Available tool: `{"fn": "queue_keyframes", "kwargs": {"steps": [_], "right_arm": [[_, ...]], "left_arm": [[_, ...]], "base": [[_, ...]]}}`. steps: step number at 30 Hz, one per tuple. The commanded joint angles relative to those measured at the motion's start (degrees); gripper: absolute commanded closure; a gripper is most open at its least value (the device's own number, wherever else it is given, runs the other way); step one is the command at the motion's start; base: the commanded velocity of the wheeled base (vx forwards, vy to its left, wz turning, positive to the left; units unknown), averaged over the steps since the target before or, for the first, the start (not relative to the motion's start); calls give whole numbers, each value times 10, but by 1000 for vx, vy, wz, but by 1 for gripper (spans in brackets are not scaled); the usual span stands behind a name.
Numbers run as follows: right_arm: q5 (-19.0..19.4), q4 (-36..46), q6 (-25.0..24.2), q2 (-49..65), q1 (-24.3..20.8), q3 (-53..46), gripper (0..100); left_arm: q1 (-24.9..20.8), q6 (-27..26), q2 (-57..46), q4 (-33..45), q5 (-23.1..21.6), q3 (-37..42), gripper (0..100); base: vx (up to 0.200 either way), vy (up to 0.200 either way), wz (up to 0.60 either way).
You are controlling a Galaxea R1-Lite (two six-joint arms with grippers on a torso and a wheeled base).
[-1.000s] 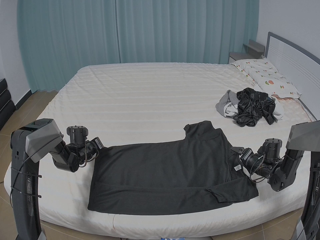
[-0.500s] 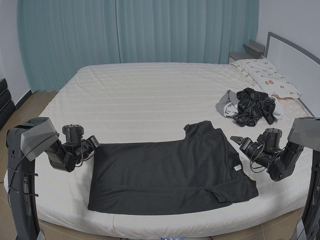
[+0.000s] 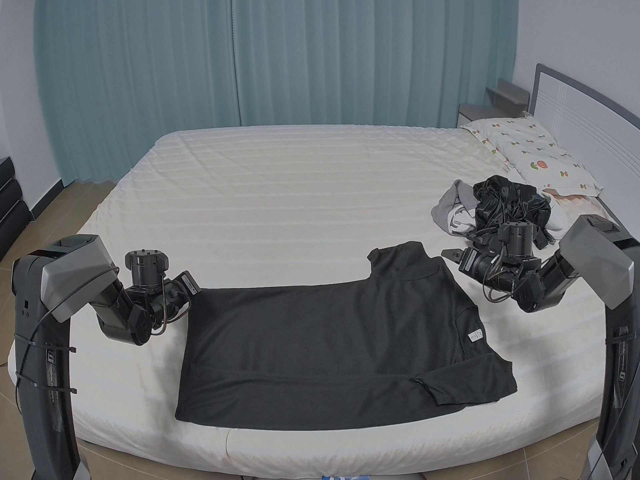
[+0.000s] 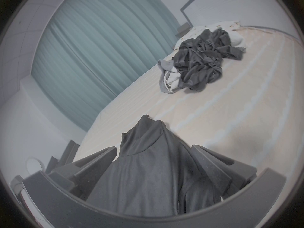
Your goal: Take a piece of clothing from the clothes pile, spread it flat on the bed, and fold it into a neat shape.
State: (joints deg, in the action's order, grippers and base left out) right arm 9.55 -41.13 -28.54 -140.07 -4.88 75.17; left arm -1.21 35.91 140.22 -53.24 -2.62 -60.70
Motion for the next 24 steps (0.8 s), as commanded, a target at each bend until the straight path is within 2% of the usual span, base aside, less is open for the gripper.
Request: {"fn": "queue_keyframes", "kwargs": {"steps": [1,10,22,23,24], "right_arm": [[12,91,25,-89,-5,147,0],[11,142,24,-143,-13,247,0],[9,145,16,-166,-1,286,0],[10,145,16,-167,-1,287,100],[9,145,16,-169,-1,289,100]], "left_arm": [[0,2,1,0,0,8,100],[0,14,-1,0,0,8,100],[1,14,0,0,0,7,100],[1,14,0,0,0,7,100],[1,14,0,0,0,6,100]], "base": [[0,0,0],[0,0,0],[0,0,0],[0,0,0],[0,0,0]]}}
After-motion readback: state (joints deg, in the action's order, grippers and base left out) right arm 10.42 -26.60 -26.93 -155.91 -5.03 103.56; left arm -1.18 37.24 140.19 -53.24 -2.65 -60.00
